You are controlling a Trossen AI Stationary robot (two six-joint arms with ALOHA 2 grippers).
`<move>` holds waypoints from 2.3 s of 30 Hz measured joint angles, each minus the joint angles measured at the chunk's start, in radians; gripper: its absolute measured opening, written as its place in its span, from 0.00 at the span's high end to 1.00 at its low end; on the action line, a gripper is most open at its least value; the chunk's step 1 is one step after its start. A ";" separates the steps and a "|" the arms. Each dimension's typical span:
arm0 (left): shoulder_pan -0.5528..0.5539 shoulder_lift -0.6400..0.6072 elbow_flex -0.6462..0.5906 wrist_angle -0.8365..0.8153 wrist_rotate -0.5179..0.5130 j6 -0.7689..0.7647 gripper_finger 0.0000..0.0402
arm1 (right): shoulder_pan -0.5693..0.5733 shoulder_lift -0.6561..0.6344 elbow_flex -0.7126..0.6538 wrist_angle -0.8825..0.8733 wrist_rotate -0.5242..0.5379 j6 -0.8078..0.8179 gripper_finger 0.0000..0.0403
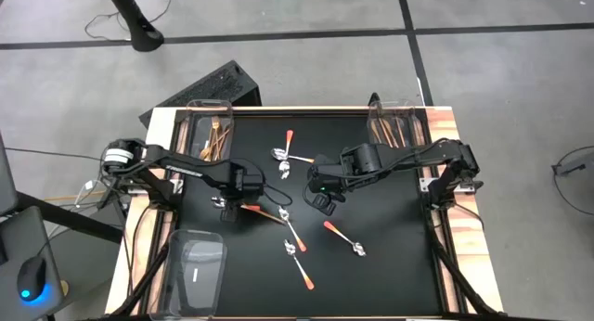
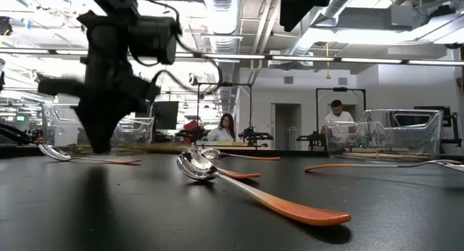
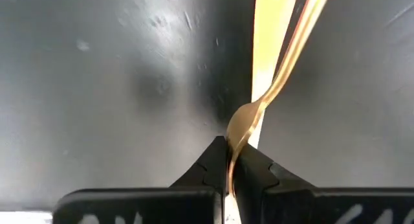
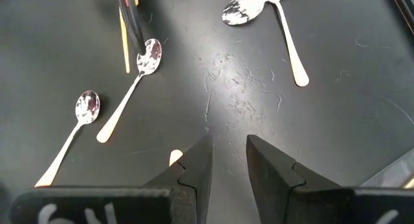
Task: Sort silverware by color (type)
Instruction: Put the gold fork into the top left transparent bin, then put the orange spoon into the bottom left transparent bin
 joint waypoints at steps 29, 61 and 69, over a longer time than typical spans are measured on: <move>0.631 -0.581 0.003 -0.273 -0.353 -0.845 0.94 | -0.052 0.000 0.000 0.059 -0.048 -0.046 0.71; 0.129 -0.661 -0.122 0.274 -0.022 -0.672 0.66 | 0.069 0.001 -0.432 0.294 -0.238 0.316 0.71; -0.054 -0.661 -0.287 0.553 -0.095 -0.803 0.66 | 0.138 0.000 -0.526 0.329 -0.235 0.487 0.70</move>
